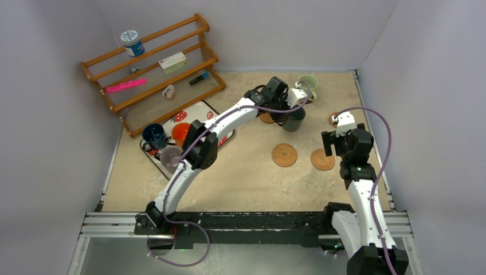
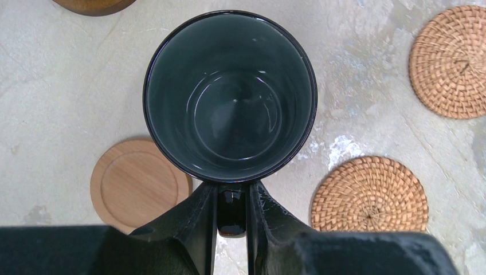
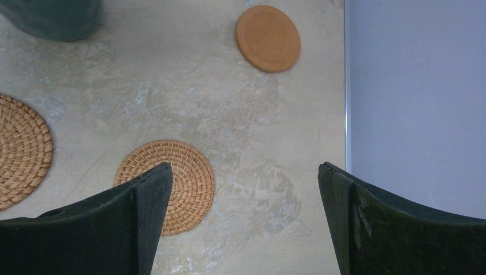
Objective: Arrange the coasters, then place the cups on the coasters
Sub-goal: Place the cup at the center of the board.
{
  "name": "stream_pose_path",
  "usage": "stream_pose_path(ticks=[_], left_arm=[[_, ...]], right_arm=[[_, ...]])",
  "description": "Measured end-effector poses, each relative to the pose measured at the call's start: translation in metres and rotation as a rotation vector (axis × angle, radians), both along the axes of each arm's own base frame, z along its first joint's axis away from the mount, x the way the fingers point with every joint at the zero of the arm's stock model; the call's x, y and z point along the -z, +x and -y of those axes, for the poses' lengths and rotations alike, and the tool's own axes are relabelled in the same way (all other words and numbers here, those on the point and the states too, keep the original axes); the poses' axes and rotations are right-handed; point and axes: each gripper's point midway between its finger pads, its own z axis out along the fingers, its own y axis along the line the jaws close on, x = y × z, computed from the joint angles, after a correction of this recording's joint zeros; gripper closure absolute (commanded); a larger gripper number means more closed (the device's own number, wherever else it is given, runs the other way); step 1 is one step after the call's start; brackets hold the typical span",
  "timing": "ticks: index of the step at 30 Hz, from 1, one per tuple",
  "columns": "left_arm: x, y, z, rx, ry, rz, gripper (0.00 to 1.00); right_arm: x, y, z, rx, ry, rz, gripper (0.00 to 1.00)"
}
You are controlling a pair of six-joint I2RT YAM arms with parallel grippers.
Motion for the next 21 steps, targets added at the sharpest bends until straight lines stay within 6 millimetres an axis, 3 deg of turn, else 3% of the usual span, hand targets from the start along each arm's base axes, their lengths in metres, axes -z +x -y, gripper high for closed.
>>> stream_pose_path(ticks=[3, 21], left_arm=[[0.008, 0.004, 0.004, -0.025, -0.004, -0.009, 1.00], [0.012, 0.009, 0.018, -0.109, -0.065, -0.067, 0.69]], right_arm=[[-0.001, 0.000, 0.000, 0.000, 0.000, 0.002, 0.01], [-0.002, 0.000, -0.001, -0.003, 0.001, 0.007, 0.01]])
